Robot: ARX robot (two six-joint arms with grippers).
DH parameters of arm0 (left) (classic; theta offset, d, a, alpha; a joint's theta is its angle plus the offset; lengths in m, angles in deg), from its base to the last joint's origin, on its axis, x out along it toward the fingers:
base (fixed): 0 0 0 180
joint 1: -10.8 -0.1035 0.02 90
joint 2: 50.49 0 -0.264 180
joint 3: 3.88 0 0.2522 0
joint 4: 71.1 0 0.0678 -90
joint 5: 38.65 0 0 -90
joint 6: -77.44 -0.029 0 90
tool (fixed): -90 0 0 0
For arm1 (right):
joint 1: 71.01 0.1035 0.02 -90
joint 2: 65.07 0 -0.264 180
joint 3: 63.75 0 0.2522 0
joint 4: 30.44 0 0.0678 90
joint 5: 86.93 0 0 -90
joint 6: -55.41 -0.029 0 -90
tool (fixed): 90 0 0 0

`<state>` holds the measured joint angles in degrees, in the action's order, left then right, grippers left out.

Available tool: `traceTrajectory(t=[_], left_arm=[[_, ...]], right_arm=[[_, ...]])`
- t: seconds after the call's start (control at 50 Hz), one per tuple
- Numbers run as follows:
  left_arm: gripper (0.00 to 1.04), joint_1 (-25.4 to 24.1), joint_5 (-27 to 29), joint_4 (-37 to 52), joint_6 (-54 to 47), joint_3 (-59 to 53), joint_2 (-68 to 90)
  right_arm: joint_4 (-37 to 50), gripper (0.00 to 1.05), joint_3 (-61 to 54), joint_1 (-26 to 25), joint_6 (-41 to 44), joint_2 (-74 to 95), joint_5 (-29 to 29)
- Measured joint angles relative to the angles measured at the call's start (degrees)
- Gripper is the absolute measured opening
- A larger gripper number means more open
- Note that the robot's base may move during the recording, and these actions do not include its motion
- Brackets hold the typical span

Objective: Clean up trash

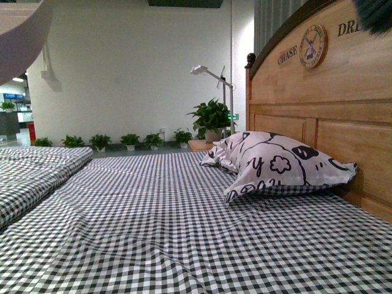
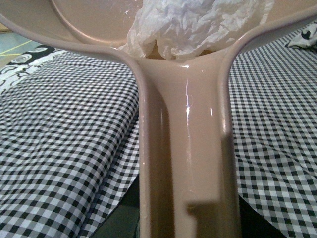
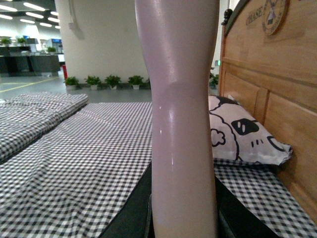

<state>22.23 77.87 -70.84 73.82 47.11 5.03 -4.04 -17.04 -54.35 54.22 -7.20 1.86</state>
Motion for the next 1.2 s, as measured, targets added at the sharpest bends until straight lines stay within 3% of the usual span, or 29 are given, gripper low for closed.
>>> traceTrajectory(t=[0.32, 1.199], left_arm=[[0.23, 3.0, -0.4, -9.8, 8.7, -6.6, -8.0], [0.23, 3.1, -0.1, -9.9, 9.9, -6.8, -8.5]], right_arm=[[0.7, 0.19, -8.3, 6.8, 1.3, -5.8, 4.5], [0.9, 0.19, -9.2, 7.1, 2.3, -6.3, 4.9]])
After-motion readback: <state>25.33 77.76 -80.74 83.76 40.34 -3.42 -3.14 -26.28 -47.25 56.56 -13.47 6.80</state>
